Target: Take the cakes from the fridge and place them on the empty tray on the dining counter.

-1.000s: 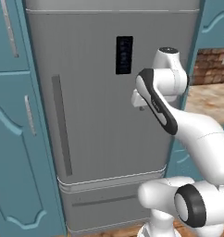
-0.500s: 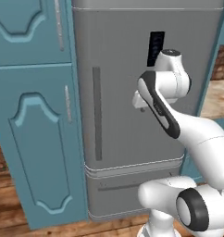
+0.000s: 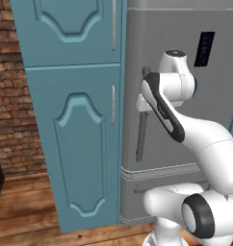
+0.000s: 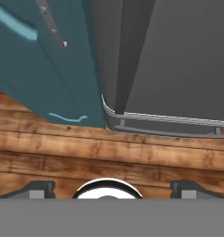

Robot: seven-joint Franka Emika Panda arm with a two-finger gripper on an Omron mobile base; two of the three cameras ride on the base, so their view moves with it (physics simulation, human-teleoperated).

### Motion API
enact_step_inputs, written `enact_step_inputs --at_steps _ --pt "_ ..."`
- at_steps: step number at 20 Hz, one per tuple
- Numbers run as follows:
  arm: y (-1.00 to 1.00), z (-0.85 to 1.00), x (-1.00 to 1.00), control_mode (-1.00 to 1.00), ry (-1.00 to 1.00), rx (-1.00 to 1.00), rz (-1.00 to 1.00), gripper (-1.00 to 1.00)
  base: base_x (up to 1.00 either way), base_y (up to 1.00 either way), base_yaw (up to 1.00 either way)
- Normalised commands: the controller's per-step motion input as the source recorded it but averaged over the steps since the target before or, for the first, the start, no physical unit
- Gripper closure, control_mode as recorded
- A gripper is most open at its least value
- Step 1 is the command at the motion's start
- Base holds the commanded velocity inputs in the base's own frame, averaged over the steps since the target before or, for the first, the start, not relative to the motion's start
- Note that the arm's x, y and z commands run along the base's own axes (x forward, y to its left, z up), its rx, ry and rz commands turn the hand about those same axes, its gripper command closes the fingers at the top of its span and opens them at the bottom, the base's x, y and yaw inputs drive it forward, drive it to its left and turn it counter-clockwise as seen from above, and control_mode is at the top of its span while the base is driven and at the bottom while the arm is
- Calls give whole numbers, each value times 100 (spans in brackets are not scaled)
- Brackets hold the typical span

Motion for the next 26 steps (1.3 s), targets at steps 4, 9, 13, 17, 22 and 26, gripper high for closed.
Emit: enact_step_inputs --at_steps 4,9,13,17,22,26 --pt "0 0 0 100 0 0 0 -100 0 41 0" --pt "3 0 -3 -100 -2 0 0 -100 0 6 0" --pt "-11 1 -23 -100 -18 0 -2 -100 0 0 0" --pt "-25 0 -20 -100 -22 0 -8 -100 0 0 0" --pt "-25 0 -1 -100 -20 0 -2 -100 0 0 0" --pt "-12 -4 10 -100 -13 0 0 -100 0 0 0"
